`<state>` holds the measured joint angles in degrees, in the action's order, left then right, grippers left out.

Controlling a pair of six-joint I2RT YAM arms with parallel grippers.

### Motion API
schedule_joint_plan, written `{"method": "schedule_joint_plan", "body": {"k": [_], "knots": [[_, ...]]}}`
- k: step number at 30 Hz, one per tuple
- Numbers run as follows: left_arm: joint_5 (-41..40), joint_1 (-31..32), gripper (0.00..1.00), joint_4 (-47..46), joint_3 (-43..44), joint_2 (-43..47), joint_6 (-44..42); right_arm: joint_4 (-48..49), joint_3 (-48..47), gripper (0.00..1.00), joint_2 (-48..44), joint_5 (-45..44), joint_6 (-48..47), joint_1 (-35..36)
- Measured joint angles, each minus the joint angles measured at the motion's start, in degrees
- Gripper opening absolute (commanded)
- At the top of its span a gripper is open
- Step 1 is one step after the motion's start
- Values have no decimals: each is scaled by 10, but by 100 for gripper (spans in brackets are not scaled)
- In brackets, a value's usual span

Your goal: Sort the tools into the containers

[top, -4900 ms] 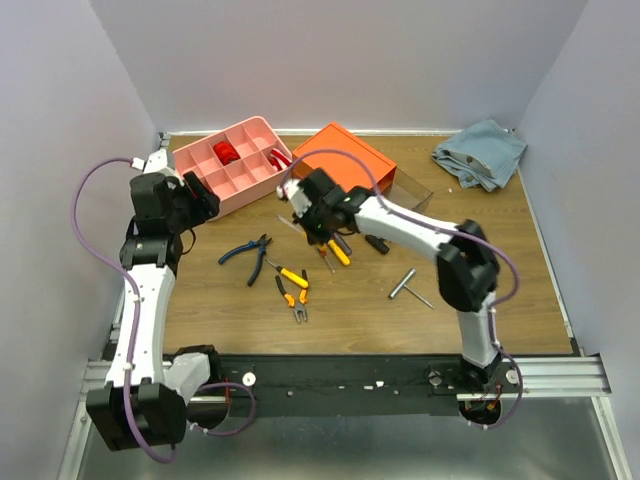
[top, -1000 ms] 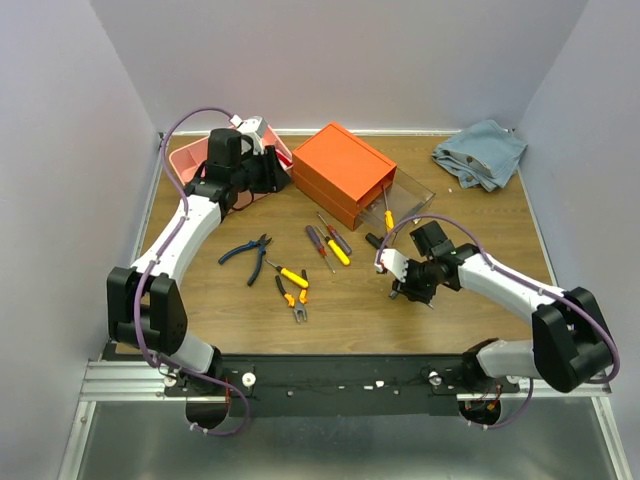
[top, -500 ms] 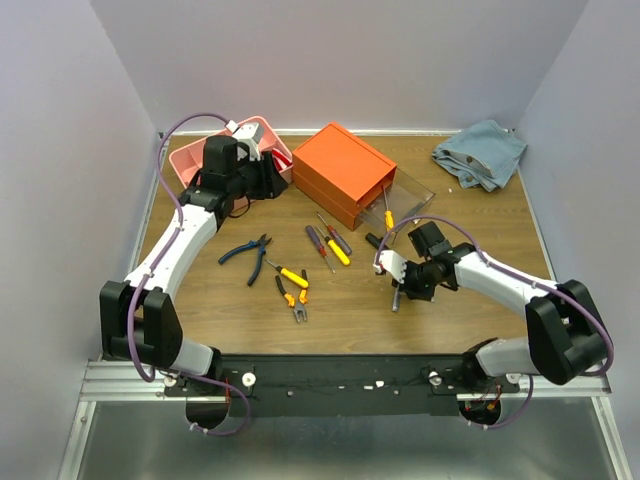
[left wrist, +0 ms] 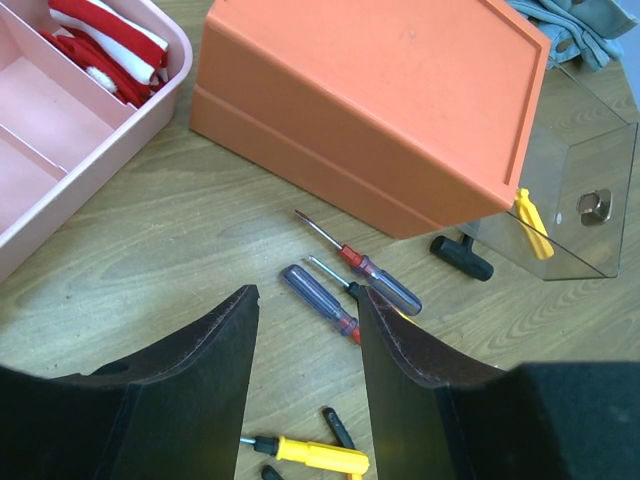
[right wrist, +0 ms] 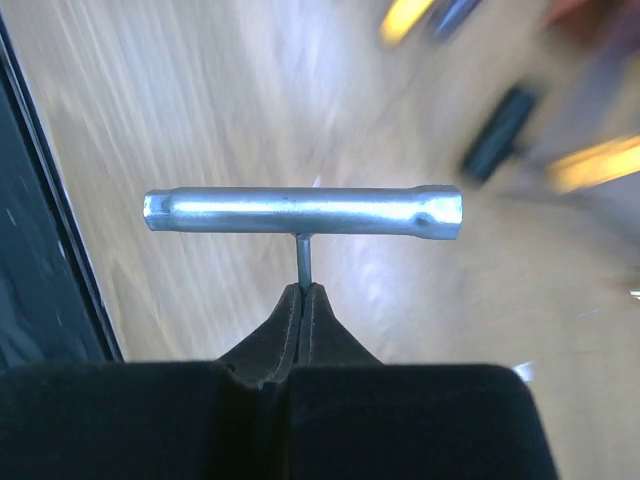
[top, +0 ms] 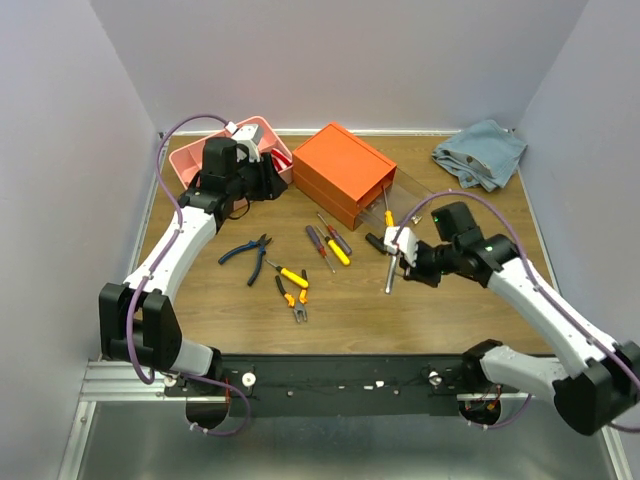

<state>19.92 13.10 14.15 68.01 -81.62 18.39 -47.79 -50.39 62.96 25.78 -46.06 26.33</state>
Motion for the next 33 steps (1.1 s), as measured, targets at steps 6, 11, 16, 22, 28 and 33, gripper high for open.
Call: {"method": "schedule_joint_plan", "body": {"k": [6,11,16,22,28,33], "knots": [[-2,0,54,1,5,0,-2,36,-86,1,-40,39,87,1],[-2,0,54,0,7,1,-2,87,-187,1,57,2,182,2],[-3,0,54,0,5,5,-2,146,-250,1,168,-49,210,-10],[-4,0,55,-1,-3,25,-2,155,-298,1,243,-86,191,-34],[-5,0,55,-4,-10,29,-2,143,-322,1,303,-107,153,-68],[-5,0,55,-5,-10,29,-2,119,-331,15,333,-114,143,-72]]}}
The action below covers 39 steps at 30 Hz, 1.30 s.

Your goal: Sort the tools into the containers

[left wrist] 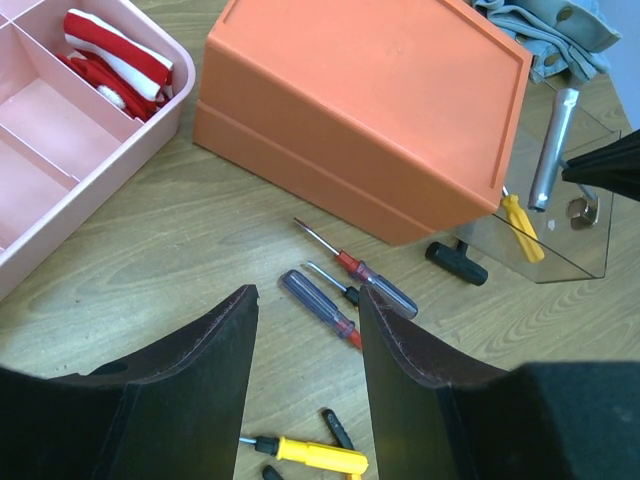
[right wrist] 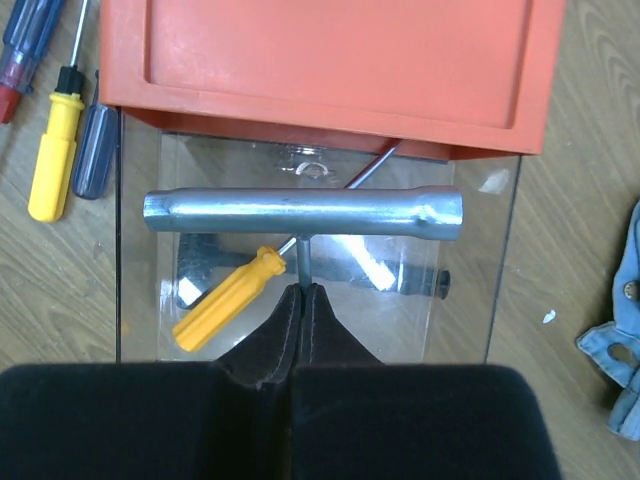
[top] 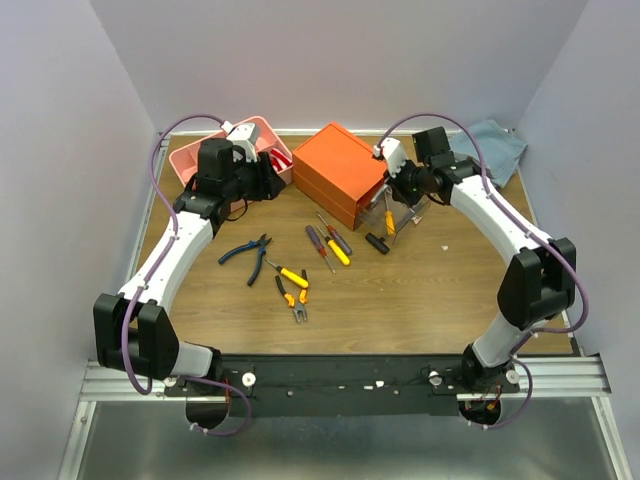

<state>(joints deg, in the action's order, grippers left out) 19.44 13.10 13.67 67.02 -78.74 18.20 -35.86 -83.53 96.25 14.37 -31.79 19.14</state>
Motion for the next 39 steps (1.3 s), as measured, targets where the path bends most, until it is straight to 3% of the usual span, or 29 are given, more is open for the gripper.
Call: {"method": "schedule_joint_plan", "body": {"k": [3,6,13,15,22,29,34,39], "knots": [[0,0,55,-2,0,0,0,-10,-10,36,12,-4,1,2],[0,0,55,-3,0,-1,0,-23,-37,45,25,-17,5,2],[0,0,55,-4,0,-3,0,-44,-89,50,18,-19,26,3],[0,0,61,-4,0,-4,0,-48,-92,51,5,-6,33,11],[-39,-10,75,2,0,-3,5,-45,-42,56,-39,67,25,155],[-22,-88,73,-5,-34,38,67,-44,-31,56,85,113,28,287],[-13,-133,72,-9,-73,89,96,-36,-118,56,210,120,74,301],[-10,-164,72,-9,-97,135,96,-33,-167,56,256,121,91,303]]}}
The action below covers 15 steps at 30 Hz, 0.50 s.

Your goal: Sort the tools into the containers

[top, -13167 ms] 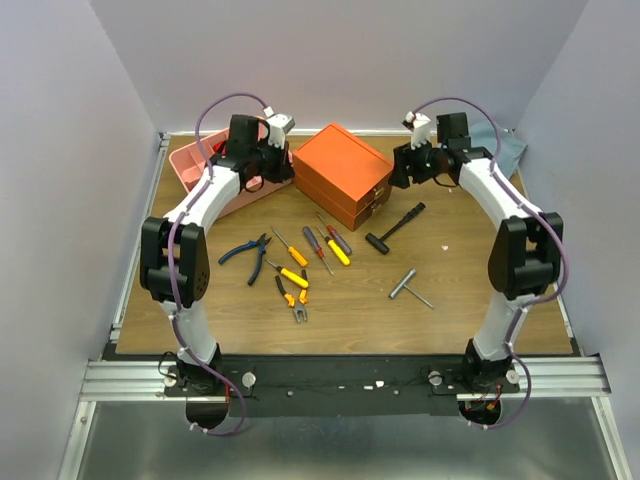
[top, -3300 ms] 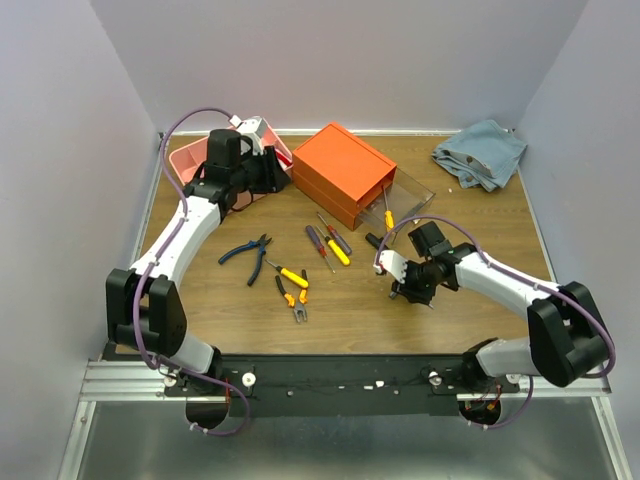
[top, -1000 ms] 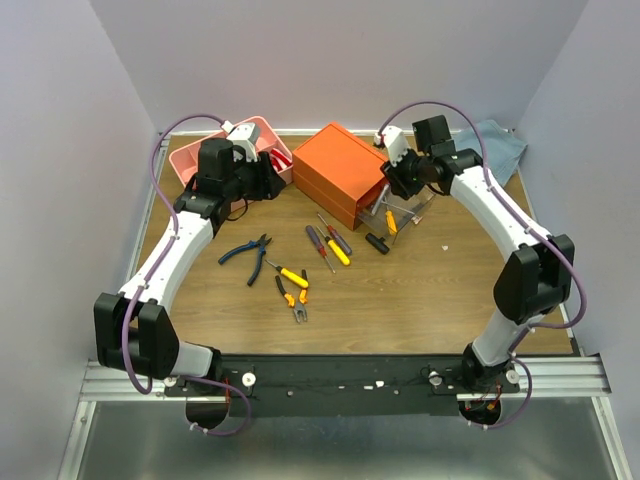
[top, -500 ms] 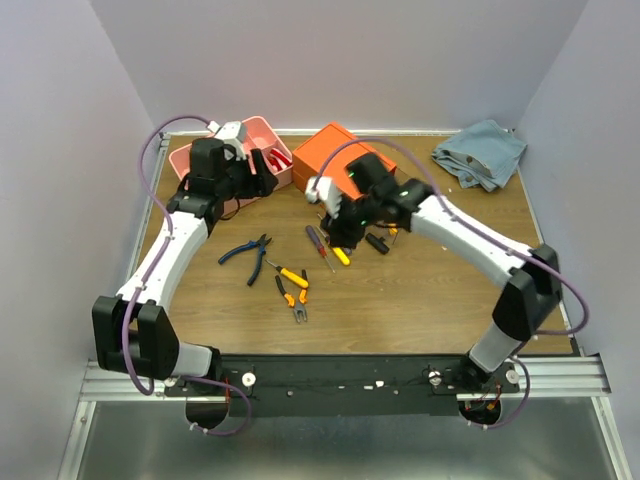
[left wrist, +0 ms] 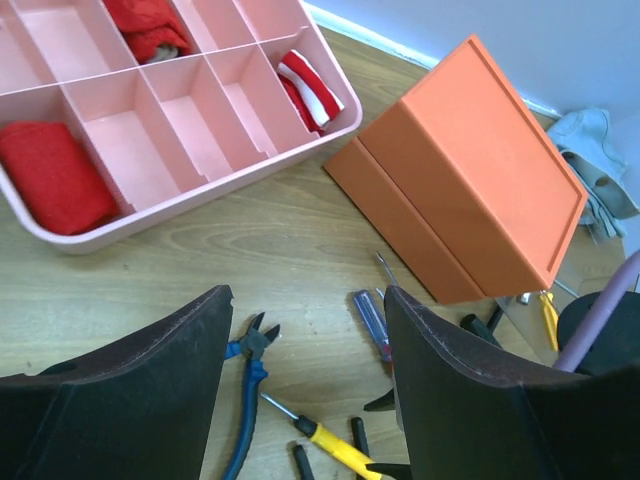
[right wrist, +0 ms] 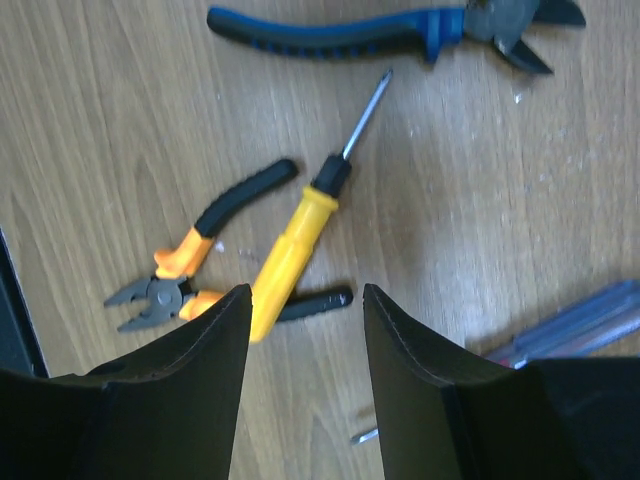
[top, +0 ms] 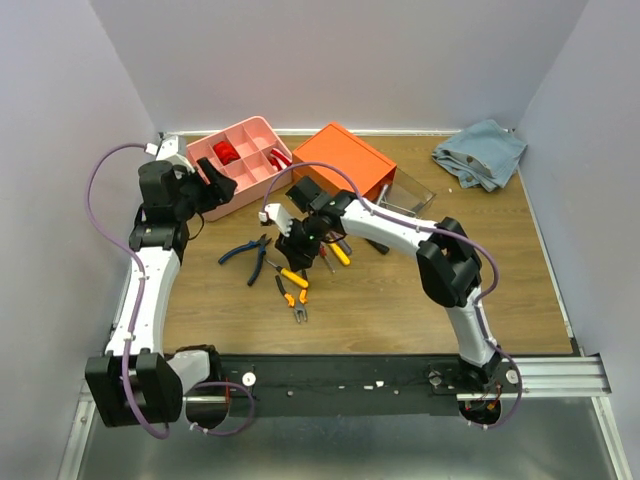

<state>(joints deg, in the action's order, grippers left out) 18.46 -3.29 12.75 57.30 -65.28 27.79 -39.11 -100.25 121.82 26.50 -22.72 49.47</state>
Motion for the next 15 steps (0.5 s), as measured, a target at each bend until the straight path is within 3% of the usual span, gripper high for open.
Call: {"method": "schedule_joint_plan", "body": {"k": [15], "knots": [[-6,-23,72,3,-44,57,-6,5,-30,56,73,-31,30,52]]}}
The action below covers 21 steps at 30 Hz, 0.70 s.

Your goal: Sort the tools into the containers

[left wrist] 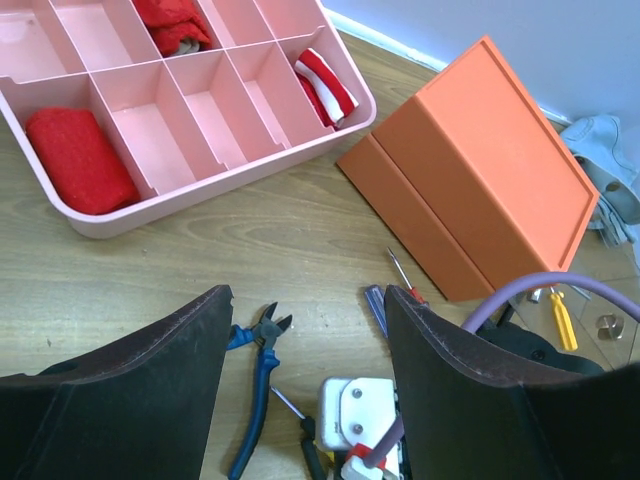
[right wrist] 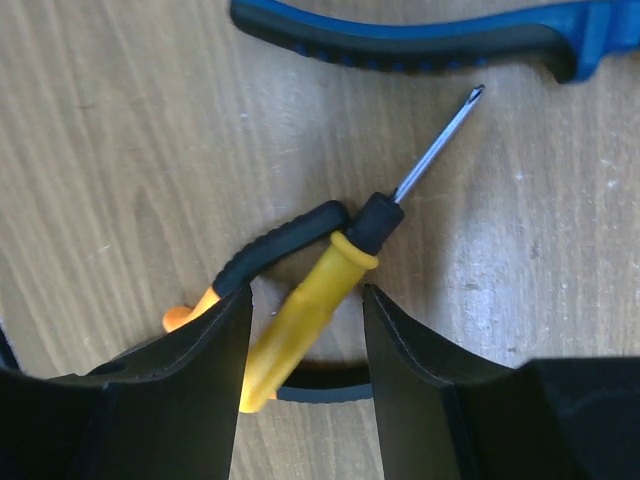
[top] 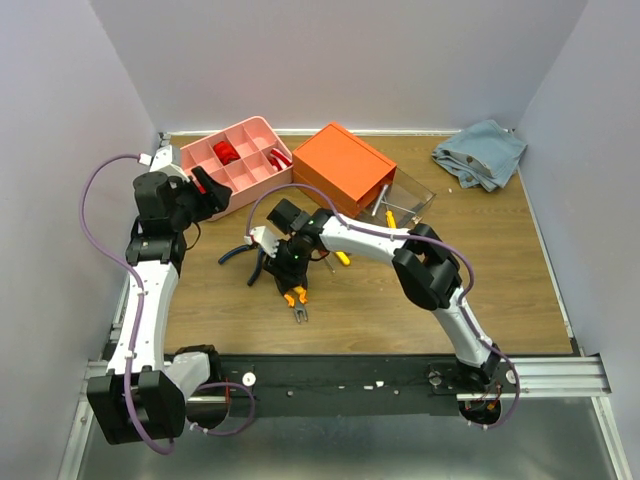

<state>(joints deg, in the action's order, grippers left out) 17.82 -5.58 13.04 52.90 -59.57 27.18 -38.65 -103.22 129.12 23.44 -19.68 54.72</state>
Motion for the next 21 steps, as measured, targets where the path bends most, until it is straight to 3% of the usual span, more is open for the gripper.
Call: {"method": "schedule_joint_plan", "body": {"k": [5,15,21], "knots": [[-3,-3,72,0,0,5,0,7,0,50,3,-36,11,1],[-4,-7,69,0,-5,3,3,24,0,1,3,-90,11,1],[-12,-7,67,-2,-4,-10,5,-2,11,1,-47,-95,23,-13]]}}
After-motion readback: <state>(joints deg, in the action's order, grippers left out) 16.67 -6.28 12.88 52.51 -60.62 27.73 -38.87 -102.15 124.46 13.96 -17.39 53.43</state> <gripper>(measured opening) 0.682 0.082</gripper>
